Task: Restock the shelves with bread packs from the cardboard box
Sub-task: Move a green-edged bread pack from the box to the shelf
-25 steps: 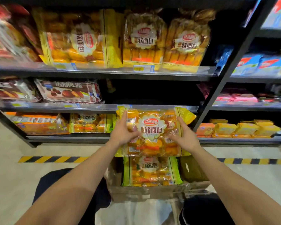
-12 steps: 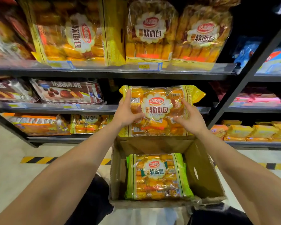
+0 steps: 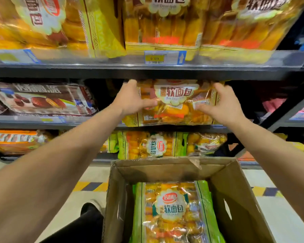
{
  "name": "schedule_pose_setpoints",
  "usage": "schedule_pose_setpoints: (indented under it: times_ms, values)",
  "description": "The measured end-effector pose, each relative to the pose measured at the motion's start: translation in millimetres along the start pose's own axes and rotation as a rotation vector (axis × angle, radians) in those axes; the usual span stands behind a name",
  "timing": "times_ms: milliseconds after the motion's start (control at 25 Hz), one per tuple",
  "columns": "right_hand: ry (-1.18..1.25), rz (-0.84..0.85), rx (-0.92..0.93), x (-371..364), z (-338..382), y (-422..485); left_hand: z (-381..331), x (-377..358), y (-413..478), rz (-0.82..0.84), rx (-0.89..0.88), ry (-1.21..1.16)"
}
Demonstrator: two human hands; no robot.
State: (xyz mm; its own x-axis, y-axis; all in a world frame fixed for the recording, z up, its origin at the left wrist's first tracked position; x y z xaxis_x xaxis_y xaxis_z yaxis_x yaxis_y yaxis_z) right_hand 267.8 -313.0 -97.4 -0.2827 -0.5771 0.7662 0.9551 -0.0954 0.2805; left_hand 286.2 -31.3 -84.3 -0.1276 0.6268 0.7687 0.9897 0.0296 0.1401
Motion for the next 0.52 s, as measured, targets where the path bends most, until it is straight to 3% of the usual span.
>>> schedule_pose_setpoints:
  times_ms: [320,520]
  values:
    - [-0.160,-0.096,0.037,-53,-26,18,31,-35,27,-0.067,-0.063,0.081]
    - [-0.201,-0.093,0.014,-87,-45,44,67,-67,63,-0.010,0.062,0.070]
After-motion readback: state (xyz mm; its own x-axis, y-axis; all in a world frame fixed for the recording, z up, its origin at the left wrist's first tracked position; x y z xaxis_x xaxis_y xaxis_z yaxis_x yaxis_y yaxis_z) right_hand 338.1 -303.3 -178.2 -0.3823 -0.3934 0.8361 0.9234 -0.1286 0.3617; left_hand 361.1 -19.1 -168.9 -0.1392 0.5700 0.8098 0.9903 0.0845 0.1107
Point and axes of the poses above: each hand's wrist, its own y-axis towards the middle knuckle, its own x-axis out of the back of the hand, z = x × y, the point moved 2 cm from there along y, towards the middle knuckle, and after that the axes turned 5 degrees about -z, right-handed, at the moved point
